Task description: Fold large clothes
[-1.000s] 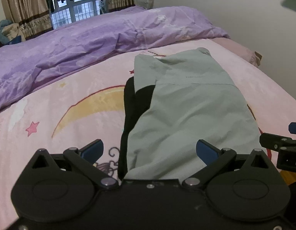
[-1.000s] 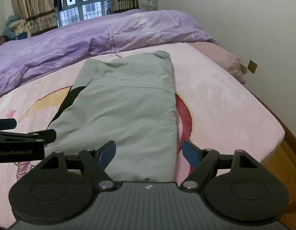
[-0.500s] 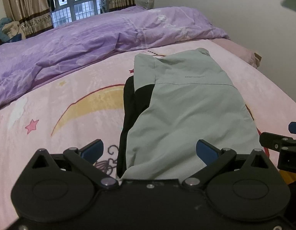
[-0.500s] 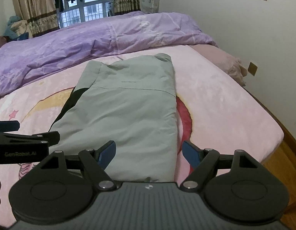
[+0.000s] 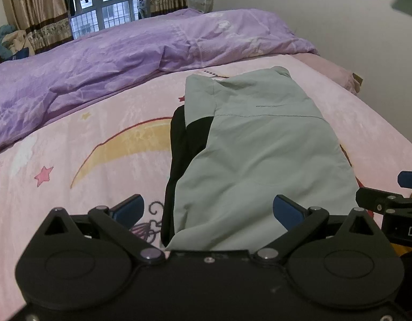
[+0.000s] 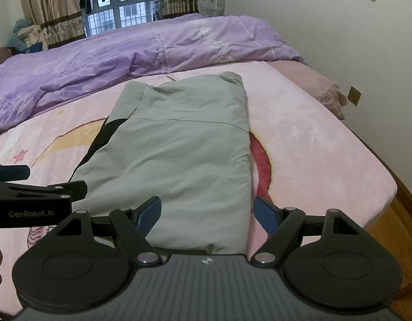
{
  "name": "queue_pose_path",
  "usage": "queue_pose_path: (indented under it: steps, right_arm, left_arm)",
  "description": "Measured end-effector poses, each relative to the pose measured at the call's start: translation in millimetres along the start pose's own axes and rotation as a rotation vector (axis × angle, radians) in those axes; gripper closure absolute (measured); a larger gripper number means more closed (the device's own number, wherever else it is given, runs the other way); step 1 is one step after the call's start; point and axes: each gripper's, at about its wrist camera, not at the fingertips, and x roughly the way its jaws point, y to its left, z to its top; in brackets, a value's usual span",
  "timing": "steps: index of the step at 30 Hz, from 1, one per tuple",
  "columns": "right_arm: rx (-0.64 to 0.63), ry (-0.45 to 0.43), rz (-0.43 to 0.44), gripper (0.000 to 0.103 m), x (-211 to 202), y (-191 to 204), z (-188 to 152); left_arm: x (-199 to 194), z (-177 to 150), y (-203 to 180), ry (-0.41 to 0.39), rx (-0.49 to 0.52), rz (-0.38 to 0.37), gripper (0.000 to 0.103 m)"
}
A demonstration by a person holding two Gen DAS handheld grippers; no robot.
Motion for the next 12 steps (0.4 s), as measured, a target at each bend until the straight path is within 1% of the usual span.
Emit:
queue_pose_path:
  steps: [7,12]
  right_arm:
    - [0.002,0.002,-0.002,0.011,-0.6,0.3,-1.5]
    - [0.004,0.005,0.003,0.011,-1.4,1.2,-3.2]
  left_arm:
    - [-2.3,-1.5,-2.3,-0.006,0.005,-0.008,0.0]
    - [-5.1,-3.2,-3.4,-0.021,0.017,0.014,0.0]
